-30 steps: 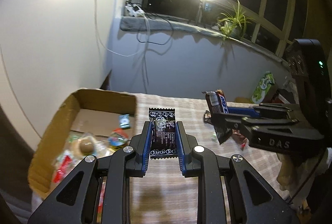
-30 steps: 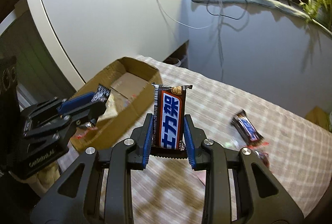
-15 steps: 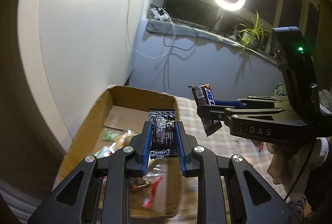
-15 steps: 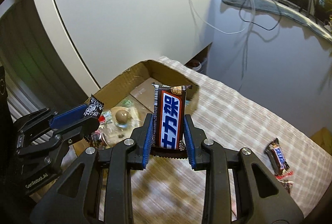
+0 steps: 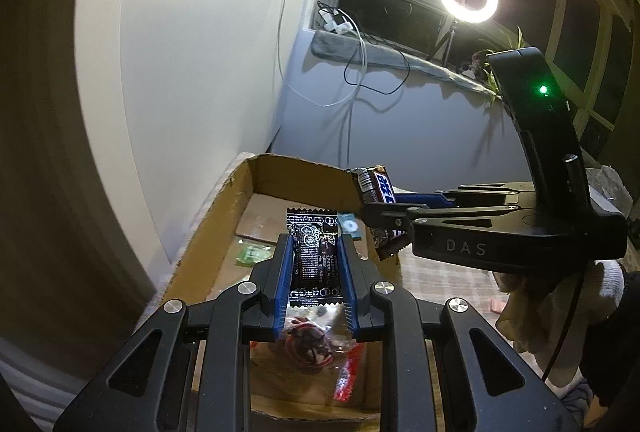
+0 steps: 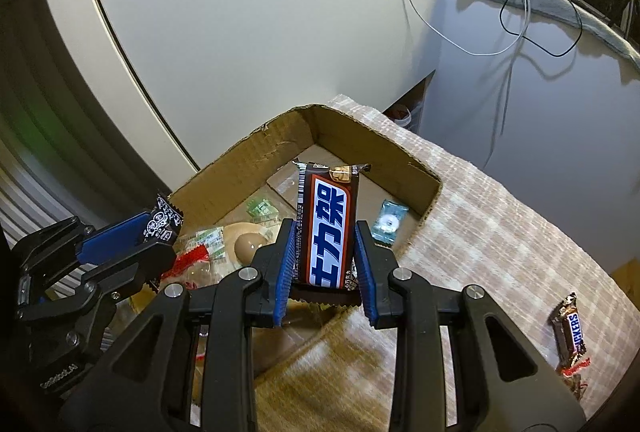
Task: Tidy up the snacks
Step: 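Carry the black candy and Snickers bar into the box and release both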
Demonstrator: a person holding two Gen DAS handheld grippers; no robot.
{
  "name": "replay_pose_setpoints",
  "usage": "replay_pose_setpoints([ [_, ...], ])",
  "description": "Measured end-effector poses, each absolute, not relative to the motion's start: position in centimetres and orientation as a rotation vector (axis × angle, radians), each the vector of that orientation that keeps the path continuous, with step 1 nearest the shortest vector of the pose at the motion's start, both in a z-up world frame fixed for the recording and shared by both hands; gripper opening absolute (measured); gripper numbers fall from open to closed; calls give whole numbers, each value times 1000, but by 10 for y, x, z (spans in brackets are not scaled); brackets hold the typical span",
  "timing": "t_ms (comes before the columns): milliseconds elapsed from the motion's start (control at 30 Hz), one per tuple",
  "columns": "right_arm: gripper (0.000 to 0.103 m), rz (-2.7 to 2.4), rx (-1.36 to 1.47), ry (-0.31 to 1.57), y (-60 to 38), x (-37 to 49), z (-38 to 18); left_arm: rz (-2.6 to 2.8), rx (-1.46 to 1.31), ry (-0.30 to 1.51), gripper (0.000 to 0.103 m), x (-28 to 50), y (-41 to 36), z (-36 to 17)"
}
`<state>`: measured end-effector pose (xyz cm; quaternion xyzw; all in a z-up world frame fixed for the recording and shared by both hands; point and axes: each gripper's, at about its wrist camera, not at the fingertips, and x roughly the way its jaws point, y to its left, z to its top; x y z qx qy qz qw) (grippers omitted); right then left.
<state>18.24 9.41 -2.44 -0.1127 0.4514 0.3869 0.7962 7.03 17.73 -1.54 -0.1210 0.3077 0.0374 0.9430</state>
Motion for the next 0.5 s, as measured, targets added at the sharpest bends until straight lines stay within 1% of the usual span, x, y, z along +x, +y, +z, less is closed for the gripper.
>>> replay_pose_setpoints([
  [100,30,834,-234,973,96,184,-24,83,-247,630,21,70,178,-16],
  [133,32,832,-234,971,96,185,-23,85,-248,630,21,71,179,-17],
  [200,48,823,-237,957,94,184,-21,92,-245,629,26,70,179,-17],
  [233,59,817,-235,945,93,183,-19,95,-242,628,33,70,179,-17],
  [267,64,815,-234,937,92,183,-17,97,-241,627,35,69,179,-17],
  [500,64,798,-227,930,80,182,-10,94,-235,621,35,69,174,-15],
])
